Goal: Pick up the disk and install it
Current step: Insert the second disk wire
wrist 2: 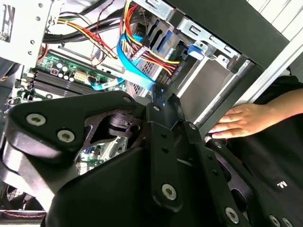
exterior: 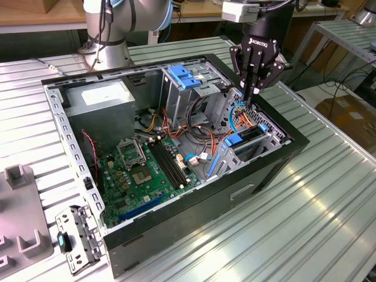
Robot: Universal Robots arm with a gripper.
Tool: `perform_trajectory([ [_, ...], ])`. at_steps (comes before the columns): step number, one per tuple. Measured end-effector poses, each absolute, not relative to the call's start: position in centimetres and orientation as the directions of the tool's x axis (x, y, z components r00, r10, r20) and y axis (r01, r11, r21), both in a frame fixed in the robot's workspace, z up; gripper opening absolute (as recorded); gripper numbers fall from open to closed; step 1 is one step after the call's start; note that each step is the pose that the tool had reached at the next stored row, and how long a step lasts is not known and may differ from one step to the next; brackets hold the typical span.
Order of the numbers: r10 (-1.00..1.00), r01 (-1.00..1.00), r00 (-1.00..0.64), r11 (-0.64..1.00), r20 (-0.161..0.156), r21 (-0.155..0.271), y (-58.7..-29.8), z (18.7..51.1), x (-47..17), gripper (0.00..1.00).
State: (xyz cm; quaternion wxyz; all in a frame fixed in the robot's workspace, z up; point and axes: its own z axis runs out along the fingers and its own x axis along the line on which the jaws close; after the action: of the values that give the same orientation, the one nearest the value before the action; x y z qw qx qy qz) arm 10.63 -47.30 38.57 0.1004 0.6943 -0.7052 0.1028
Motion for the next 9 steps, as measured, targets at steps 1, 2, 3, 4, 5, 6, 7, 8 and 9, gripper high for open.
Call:
perform_trajectory([
  [1, -0.959, -1.0, -0.016, 0.015, 0.285, -0.006, -47.2, 38.5, 10.6, 0.25],
  [2, -0.958, -1.0, -0.016, 0.015, 0.286, -0.006, -47.2, 38.3, 10.6, 0.25],
  [3, -0.958, -1.0, -0.016, 0.015, 0.286, -0.006, -47.1, 38.1, 10.6, 0.25],
  [4, -0.958, -1.0, -0.016, 0.015, 0.287, -0.006, -47.1, 38.0, 10.6, 0.25],
  [5, -0.958, -1.0, -0.016, 0.015, 0.287, -0.006, -47.1, 37.6, 10.6, 0.25],
  [6, -0.958, -1.0, -0.016, 0.015, 0.288, -0.006, -47.1, 37.4, 10.6, 0.25],
  [7, -0.957, -1.0, -0.016, 0.015, 0.289, -0.006, -47.1, 37.3, 10.7, 0.25],
  [8, -0.957, -1.0, -0.016, 0.015, 0.289, -0.006, -47.1, 37.1, 10.7, 0.25],
  [9, -0.957, -1.0, -0.016, 0.015, 0.291, -0.006, -47.1, 37.0, 10.7, 0.25],
])
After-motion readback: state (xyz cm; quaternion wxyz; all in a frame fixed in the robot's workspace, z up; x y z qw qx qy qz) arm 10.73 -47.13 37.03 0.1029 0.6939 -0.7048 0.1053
